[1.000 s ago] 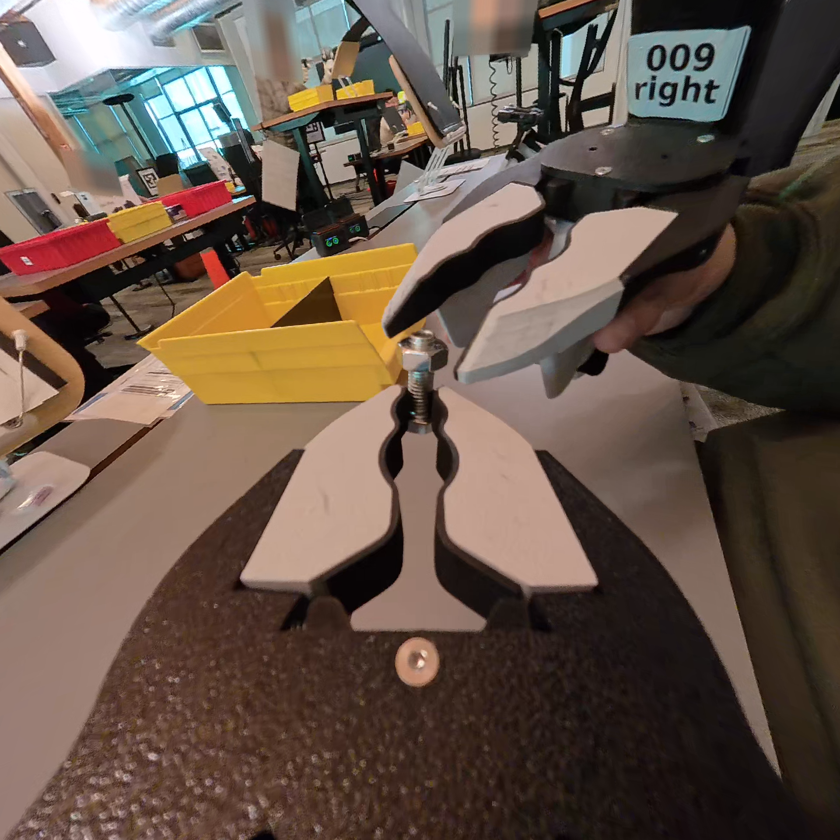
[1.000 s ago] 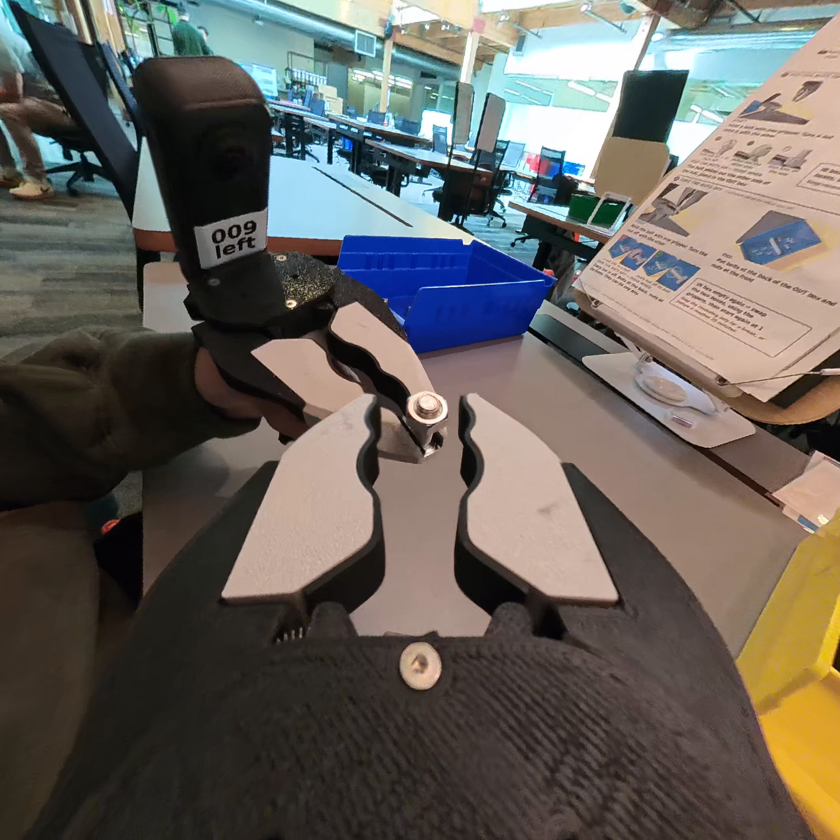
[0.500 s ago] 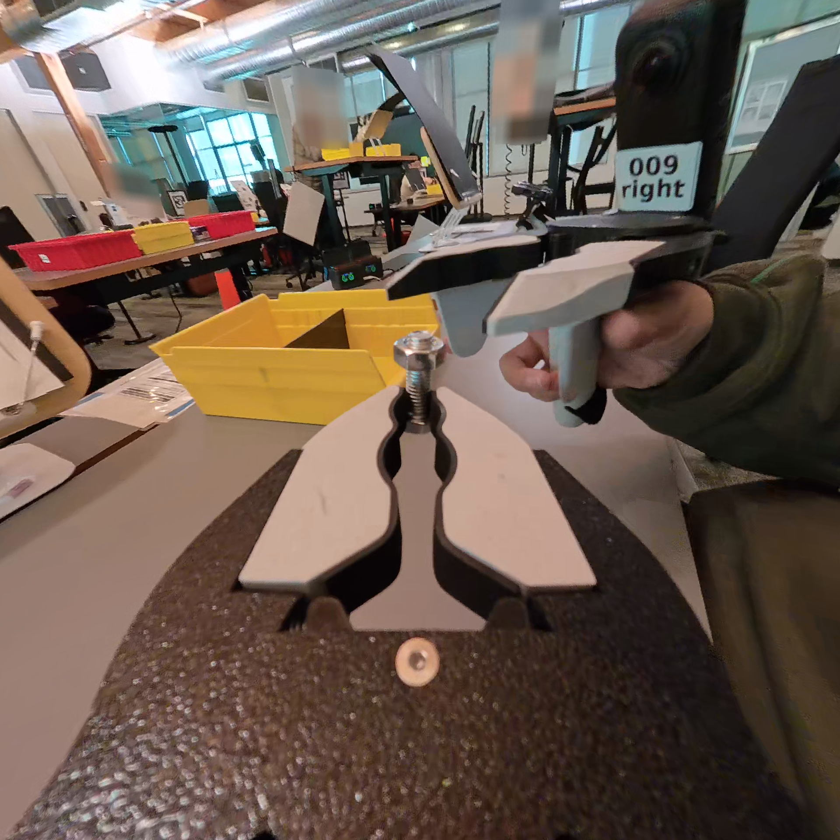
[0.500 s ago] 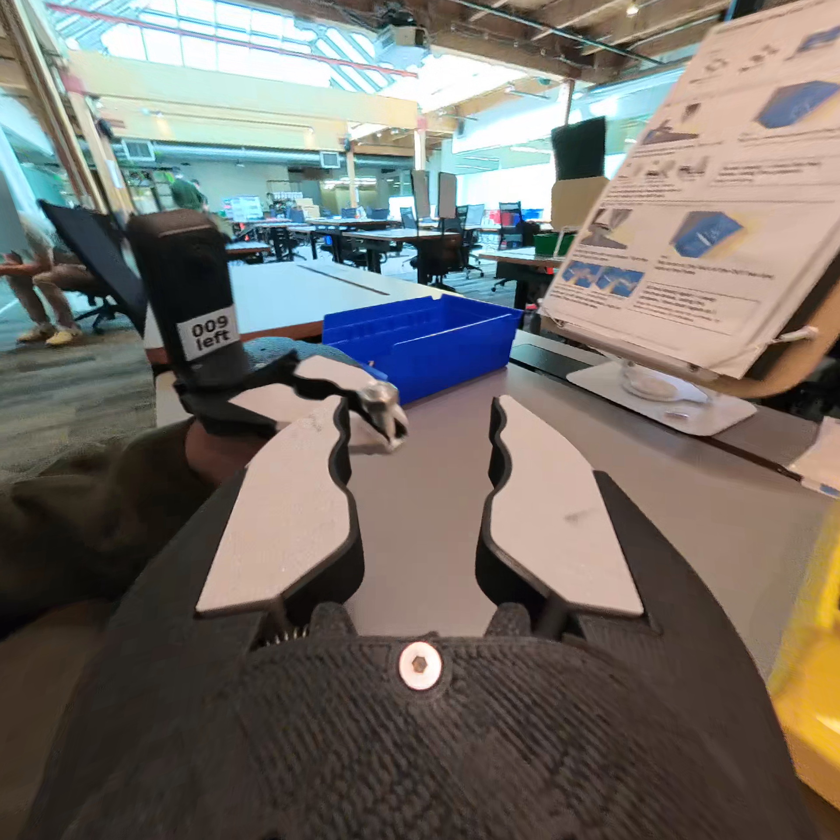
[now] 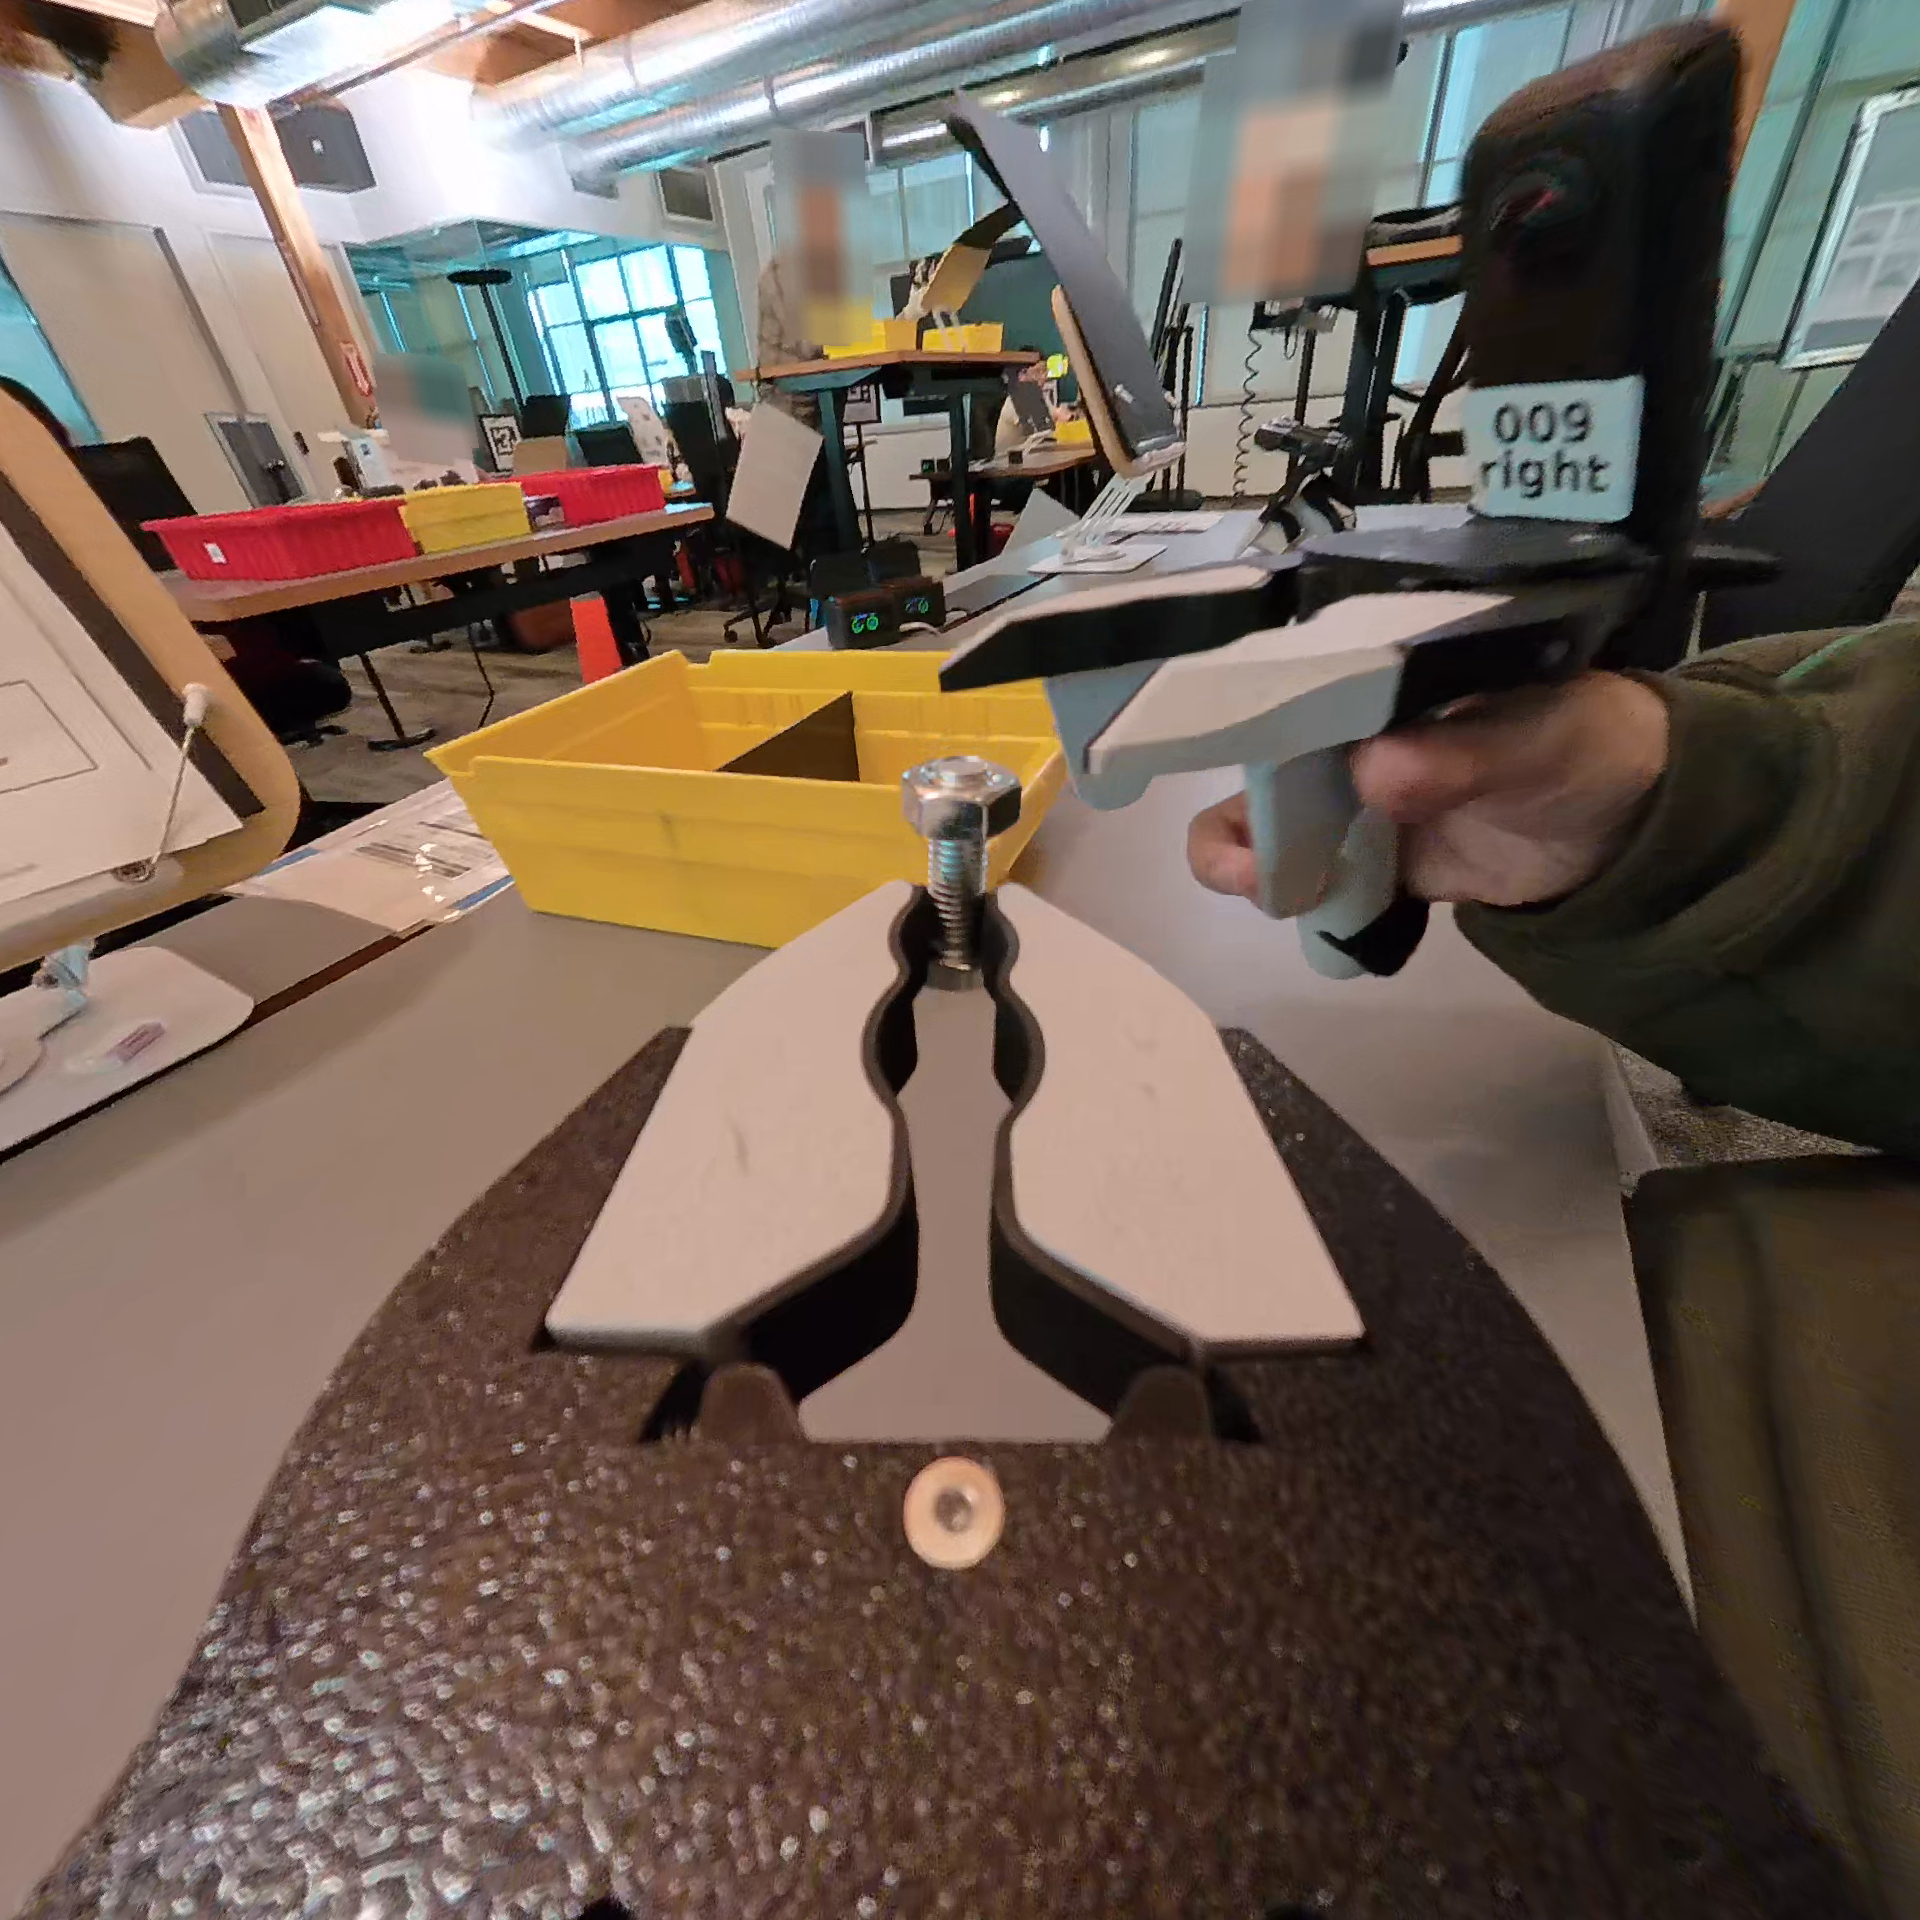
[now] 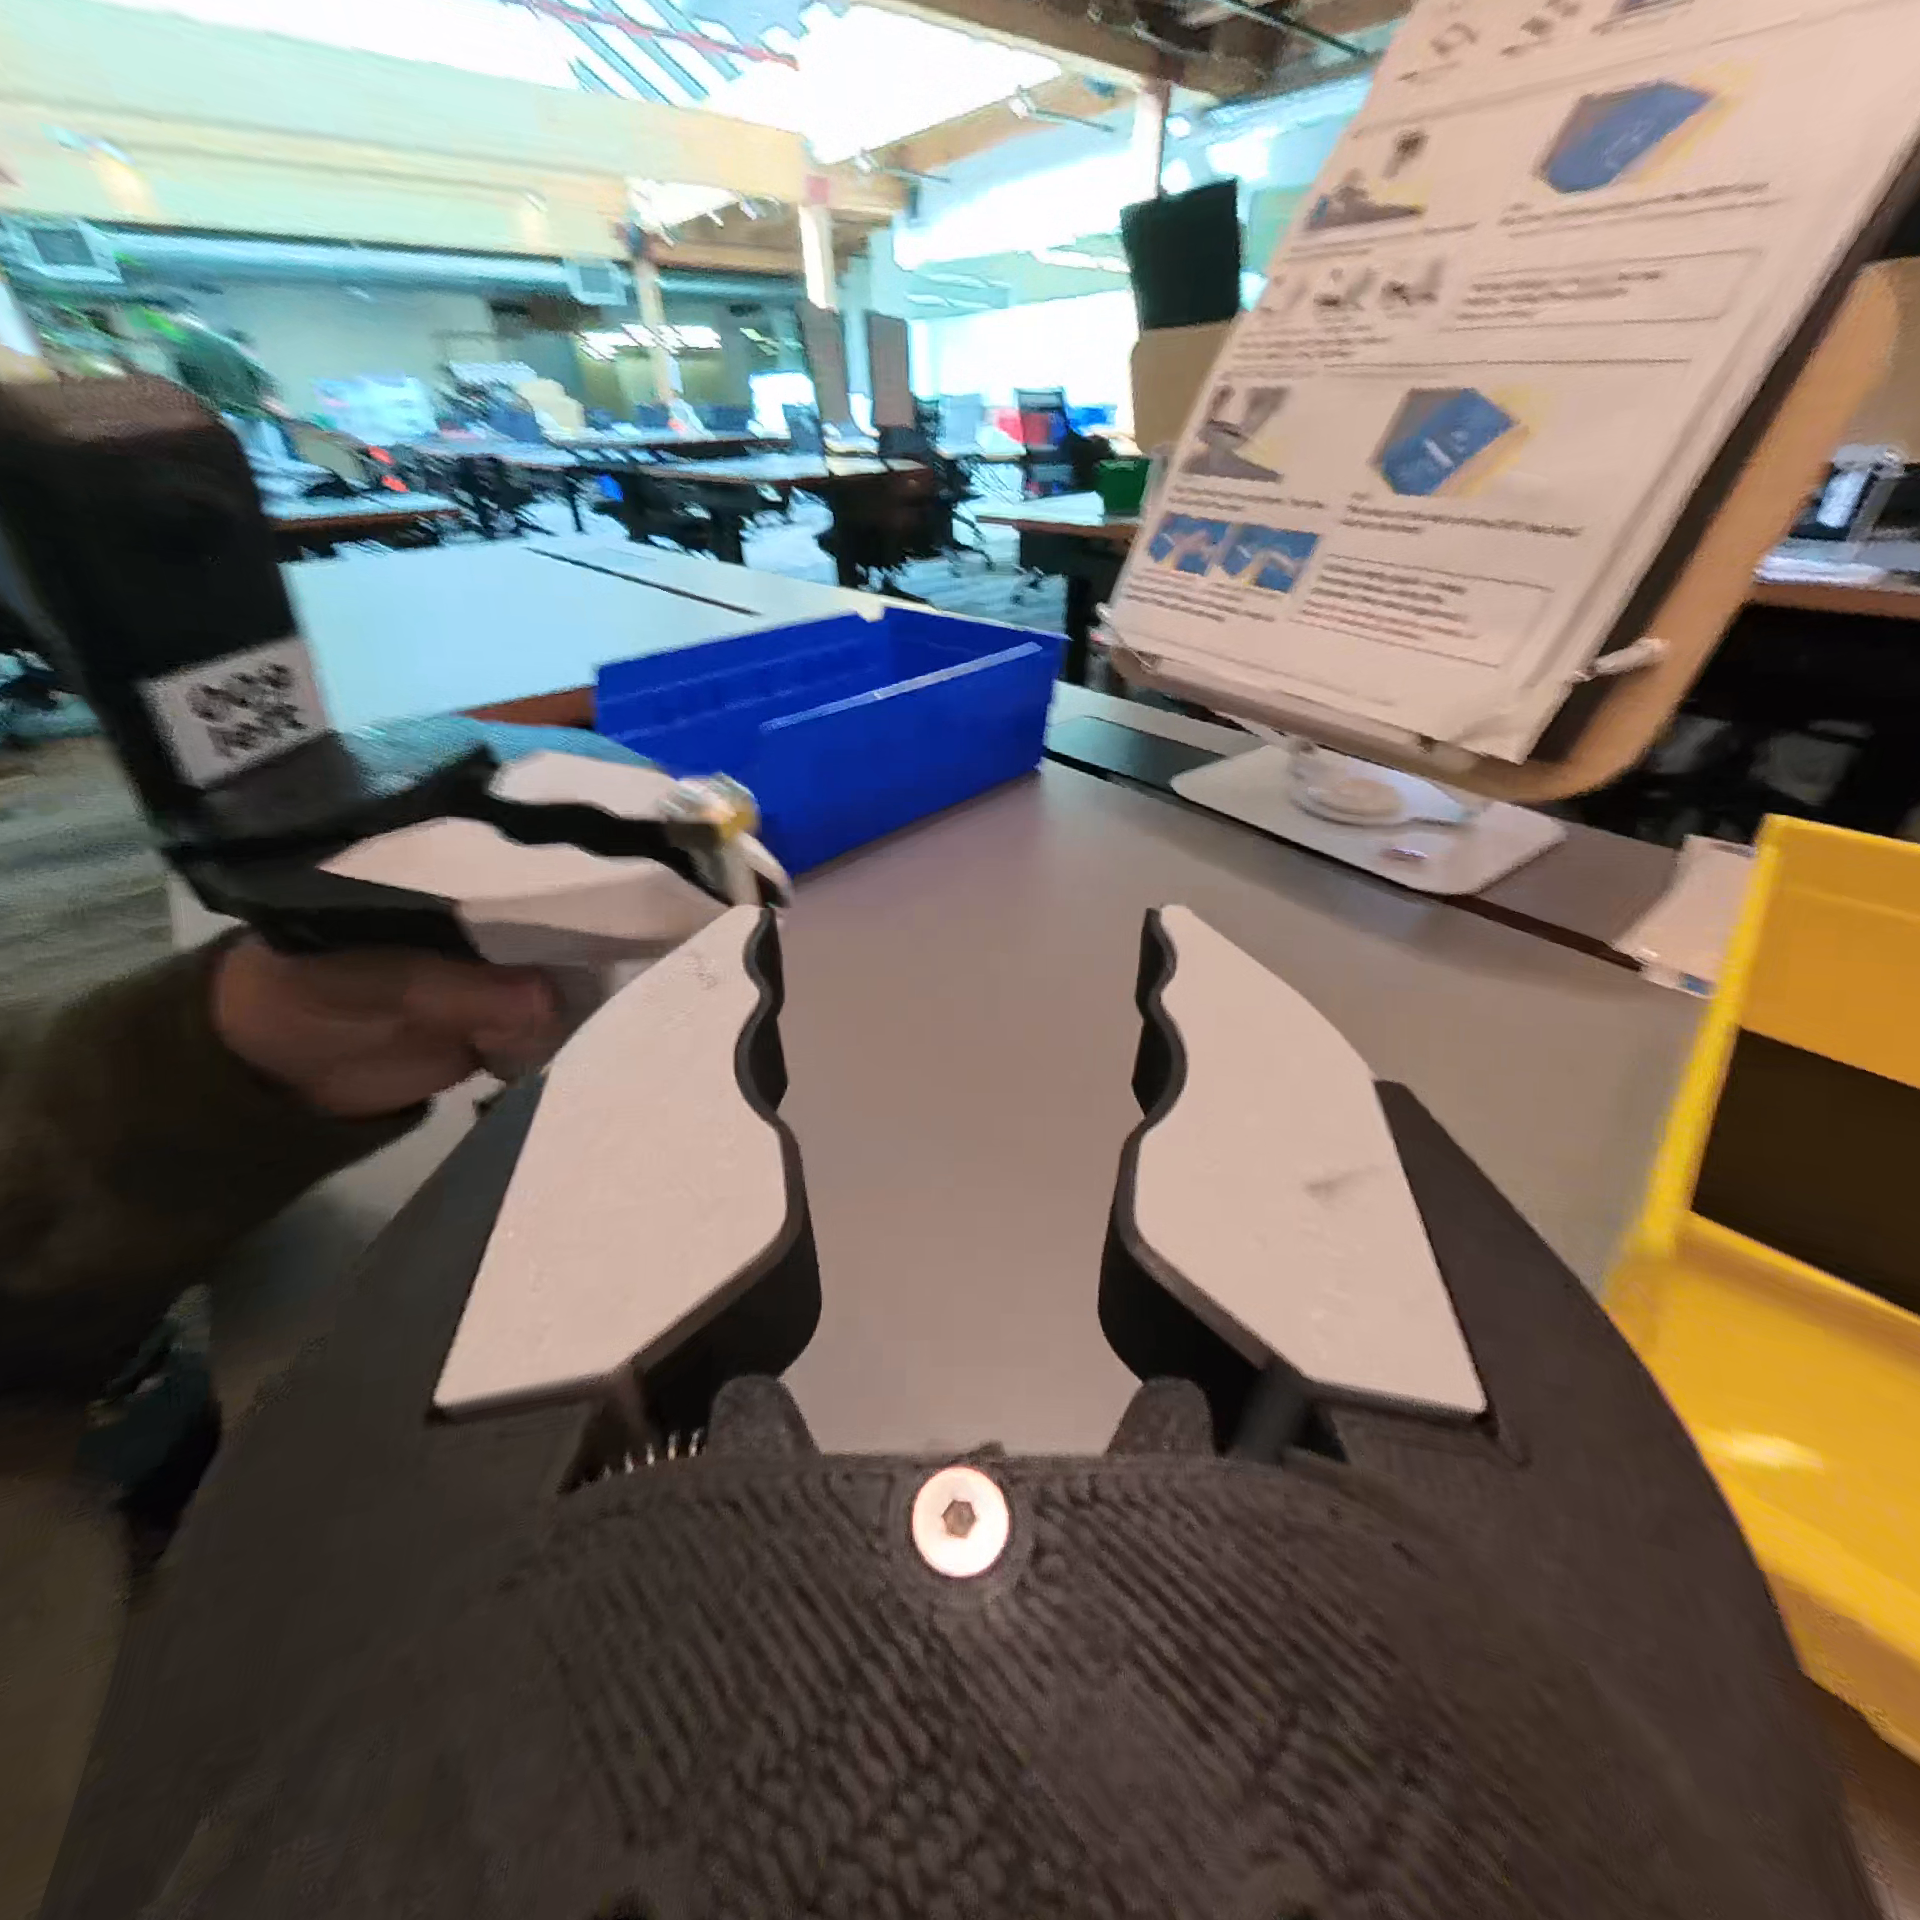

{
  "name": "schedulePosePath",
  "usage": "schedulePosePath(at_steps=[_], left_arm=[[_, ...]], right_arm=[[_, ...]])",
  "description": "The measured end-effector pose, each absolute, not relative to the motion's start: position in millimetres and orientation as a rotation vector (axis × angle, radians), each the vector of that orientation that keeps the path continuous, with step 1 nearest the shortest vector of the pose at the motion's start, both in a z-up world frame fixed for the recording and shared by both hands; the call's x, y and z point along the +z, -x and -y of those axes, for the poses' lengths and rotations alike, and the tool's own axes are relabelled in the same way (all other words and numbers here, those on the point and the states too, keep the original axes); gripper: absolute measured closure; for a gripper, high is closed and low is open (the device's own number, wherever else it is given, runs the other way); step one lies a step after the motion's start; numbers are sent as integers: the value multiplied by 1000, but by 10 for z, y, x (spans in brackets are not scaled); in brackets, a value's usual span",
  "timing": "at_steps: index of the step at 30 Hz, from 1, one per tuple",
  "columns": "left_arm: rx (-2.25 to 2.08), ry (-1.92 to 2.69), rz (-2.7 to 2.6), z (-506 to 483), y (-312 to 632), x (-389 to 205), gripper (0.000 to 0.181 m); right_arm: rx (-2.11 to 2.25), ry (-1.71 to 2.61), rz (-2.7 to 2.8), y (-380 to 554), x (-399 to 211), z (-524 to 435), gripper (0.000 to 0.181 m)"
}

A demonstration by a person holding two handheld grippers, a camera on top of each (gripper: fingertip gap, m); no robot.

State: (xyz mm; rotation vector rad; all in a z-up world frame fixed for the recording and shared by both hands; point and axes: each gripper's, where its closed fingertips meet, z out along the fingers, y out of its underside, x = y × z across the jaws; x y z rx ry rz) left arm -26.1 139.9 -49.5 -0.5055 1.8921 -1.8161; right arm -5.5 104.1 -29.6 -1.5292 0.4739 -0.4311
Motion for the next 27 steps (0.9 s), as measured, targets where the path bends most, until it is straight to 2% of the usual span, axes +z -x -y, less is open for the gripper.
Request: schedulePosePath(at_steps=[9,12,14,18,27], left_arm=[[-1736,486,-1942,-1277,319,-613,172],[-1677,550,-1924,-1380,249,-646,172],[-1727,537,-1906,-1403,279,-603,172],[-1707,555,-1905,-1444,265,-618,172],[-1655,565,-1930,-1441,291,-698,172]], right_arm=[[-472,1557,-387,197,-301,-1313,121],[-479,1583,-422,67,-371,-1230,107],[-548,1587,-537,-149,-450,-1034,128],[-410,1585,-537,-121,-466,-1040,112],[-425,1612,-349,219,-317,-1438,112]])
